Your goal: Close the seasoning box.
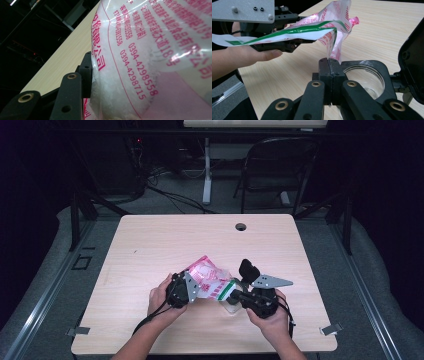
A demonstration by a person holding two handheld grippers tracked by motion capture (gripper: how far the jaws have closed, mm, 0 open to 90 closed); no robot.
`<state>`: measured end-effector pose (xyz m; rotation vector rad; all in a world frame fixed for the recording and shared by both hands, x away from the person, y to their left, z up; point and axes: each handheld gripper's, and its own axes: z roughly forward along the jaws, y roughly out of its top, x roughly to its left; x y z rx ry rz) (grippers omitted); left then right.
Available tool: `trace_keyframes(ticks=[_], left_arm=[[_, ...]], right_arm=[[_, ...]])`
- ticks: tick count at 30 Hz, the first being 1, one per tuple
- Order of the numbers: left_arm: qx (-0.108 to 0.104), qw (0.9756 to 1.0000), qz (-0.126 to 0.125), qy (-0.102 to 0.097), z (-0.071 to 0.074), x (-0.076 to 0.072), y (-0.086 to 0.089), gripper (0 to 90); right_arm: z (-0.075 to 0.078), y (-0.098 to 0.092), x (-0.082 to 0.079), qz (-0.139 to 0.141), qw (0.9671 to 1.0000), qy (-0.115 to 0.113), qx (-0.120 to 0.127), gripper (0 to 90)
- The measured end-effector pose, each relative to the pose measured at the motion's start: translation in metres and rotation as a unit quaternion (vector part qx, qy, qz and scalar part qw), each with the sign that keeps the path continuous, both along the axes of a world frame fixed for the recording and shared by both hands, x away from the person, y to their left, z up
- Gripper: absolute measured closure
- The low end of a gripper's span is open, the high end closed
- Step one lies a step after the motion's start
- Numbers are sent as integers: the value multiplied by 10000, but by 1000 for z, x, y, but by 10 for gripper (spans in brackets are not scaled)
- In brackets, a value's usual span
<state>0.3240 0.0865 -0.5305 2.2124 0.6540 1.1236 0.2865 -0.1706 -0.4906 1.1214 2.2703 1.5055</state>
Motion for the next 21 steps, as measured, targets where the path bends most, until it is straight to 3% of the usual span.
trace_keyframes(ticks=[3, 21], left_arm=[[41, 10000, 0, 4, 0, 0, 0, 585], [130, 9998, 30, -136, -1, 1, 0, 585]], right_arm=[[-1, -2, 0, -36, 10000, 8, -59, 883], [8, -16, 1, -288, 9994, -59, 174, 875]])
